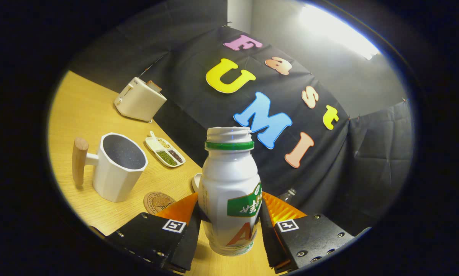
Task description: Take the bottle from table, then pour the juice into the cup, finally place the bottle on the coaster
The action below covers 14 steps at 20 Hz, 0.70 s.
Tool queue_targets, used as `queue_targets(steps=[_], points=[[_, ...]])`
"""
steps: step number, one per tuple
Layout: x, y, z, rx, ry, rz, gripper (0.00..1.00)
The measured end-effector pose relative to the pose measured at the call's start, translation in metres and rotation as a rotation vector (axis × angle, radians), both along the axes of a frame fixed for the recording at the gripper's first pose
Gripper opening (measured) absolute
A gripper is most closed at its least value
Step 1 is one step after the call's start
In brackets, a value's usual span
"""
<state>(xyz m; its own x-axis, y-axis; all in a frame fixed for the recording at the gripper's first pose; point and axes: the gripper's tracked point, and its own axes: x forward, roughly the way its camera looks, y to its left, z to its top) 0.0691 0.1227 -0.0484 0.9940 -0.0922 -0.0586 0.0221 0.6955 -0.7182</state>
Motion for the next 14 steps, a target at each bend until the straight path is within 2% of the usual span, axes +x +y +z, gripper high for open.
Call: queue_targets(steps=[14], points=[[0.014, 0.03, 0.006, -0.416, -0.018, 0.007, 0.71]])
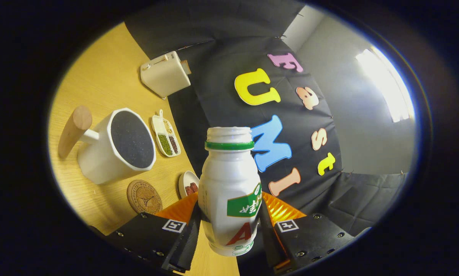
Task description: Take the bottle from table, then pour the juice into the cup, finally place the bottle on the coaster
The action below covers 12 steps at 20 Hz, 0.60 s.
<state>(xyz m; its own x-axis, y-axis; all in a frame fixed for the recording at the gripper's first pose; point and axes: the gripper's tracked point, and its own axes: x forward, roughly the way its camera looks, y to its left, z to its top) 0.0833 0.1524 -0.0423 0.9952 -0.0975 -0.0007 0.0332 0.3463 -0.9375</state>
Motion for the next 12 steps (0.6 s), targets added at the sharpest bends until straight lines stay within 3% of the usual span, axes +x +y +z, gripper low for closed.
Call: queue_targets(steps=[12], points=[[-0.001, 0.015, -0.006, -0.222, -0.01, 0.004, 0.71]])
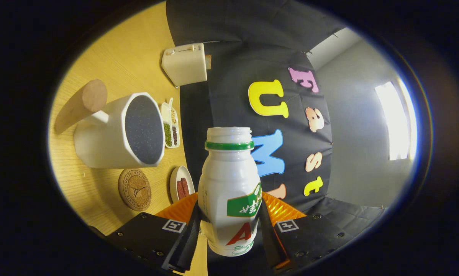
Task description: Take the bottle from table, then pour the juice into the cup, finally place the bottle on the coaster
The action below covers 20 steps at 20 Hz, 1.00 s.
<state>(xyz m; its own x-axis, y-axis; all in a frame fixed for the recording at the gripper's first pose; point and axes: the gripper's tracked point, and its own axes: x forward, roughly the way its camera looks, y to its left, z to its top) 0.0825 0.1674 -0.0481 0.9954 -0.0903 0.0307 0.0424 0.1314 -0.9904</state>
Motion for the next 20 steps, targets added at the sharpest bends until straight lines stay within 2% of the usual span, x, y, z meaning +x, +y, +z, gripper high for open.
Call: queue_targets(steps=[20], points=[[0.0, 0.011, 0.013, -0.141, -0.016, 0.001, 0.71]])
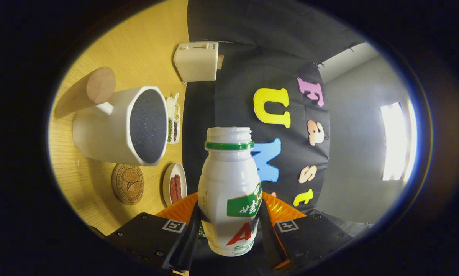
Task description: Take the bottle from table, then pour the juice into the cup, finally place the bottle on the coaster
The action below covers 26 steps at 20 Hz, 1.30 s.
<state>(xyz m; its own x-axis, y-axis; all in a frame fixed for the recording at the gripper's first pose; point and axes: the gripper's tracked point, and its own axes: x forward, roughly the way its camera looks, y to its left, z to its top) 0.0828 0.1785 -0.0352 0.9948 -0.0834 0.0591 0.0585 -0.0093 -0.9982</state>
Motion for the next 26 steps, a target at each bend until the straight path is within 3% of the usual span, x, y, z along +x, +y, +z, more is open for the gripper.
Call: queue_targets(steps=[26], points=[[-0.006, -0.005, 0.01, -0.102, -0.02, -0.02, 0.71]])
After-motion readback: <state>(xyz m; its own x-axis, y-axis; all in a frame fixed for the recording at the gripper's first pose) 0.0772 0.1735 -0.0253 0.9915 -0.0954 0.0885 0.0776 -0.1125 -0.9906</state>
